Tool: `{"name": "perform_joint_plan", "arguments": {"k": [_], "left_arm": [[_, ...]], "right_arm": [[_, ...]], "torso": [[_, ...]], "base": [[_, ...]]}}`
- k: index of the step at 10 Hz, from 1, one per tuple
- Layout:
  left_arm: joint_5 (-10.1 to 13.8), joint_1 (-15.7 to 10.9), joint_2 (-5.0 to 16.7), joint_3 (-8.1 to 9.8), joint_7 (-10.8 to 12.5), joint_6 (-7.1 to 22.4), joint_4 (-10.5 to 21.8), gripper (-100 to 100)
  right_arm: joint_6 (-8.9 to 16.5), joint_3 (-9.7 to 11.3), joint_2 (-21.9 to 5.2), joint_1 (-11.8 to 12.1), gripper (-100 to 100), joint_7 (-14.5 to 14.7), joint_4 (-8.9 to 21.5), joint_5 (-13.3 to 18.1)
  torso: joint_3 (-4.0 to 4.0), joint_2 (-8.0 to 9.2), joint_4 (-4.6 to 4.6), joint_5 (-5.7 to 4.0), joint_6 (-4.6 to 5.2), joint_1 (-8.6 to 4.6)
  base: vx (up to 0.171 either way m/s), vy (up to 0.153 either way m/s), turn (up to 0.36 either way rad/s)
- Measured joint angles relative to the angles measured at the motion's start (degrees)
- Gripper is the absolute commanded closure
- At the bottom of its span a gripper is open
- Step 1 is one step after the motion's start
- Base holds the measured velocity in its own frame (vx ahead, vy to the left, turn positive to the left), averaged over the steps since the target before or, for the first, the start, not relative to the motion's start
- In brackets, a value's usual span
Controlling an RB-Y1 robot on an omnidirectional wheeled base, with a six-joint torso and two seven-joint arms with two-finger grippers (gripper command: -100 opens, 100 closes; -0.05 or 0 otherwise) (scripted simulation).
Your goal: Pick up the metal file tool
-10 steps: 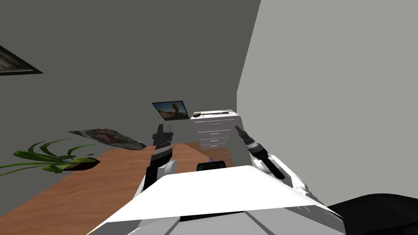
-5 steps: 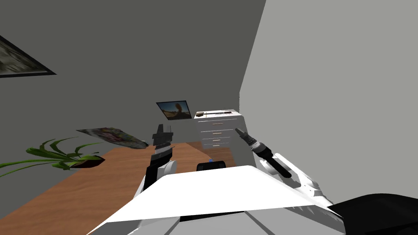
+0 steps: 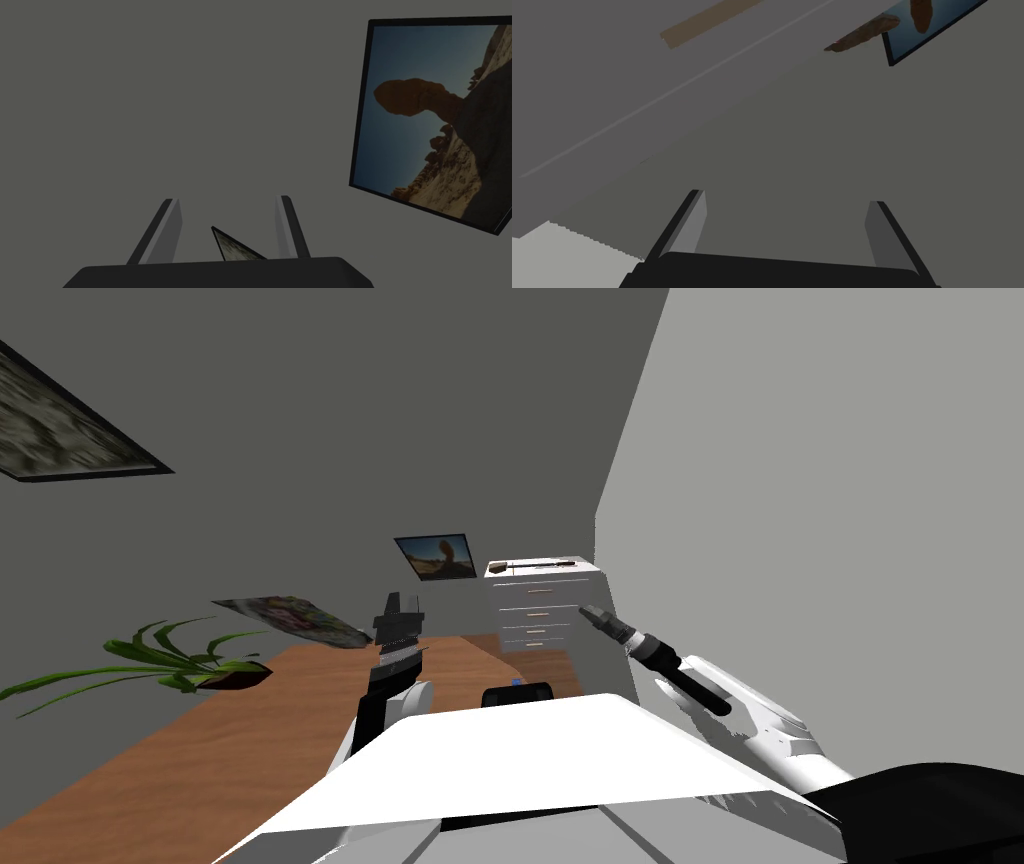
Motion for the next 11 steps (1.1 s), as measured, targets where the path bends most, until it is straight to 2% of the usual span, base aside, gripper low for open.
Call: {"name": "perform_joint_plan", "arguments": {"k": [2, 7, 10, 11], "left_arm": [[0.0, 0.0, 0.0, 0.01, 0.0, 0.0, 0.0, 0], [0.0, 0.0, 0.0, 0.0, 0.0, 0.0, 0.0, 0], [0.0, 0.0, 0.0, 0.0, 0.0, 0.0, 0.0, 0], [0.0, 0.0, 0.0, 0.01, 0.0, 0.0, 0.0, 0]], "right_arm": [[-0.5, -0.3, -2.9, 0.3, -100, 0.3, 1.0, 0.7], [-1.9, -0.7, -11.5, -0.2, -100, 1.1, 6.4, 5.0], [-2.8, -1.3, -15.9, 0.6, -100, 1.6, 7.9, 6.7], [-2.9, -1.0, -17.6, 0.2, -100, 1.6, 8.7, 7.4]], "torso": [[-0.01, -0.01, 0.0, -0.03, 0.02, -0.16], [-0.05, -0.09, -0.02, 0.01, 0.0, 0.04], [-0.03, -0.05, -0.01, -0.04, 0.01, -0.15], [-0.05, -0.09, -0.02, -0.02, 0.01, -0.12]], "base": [[0.006, 0.051, 0.03], [0.023, 0.083, 0.056], [0.02, 0.043, 0.046], [0.039, 0.071, 0.093]]}}
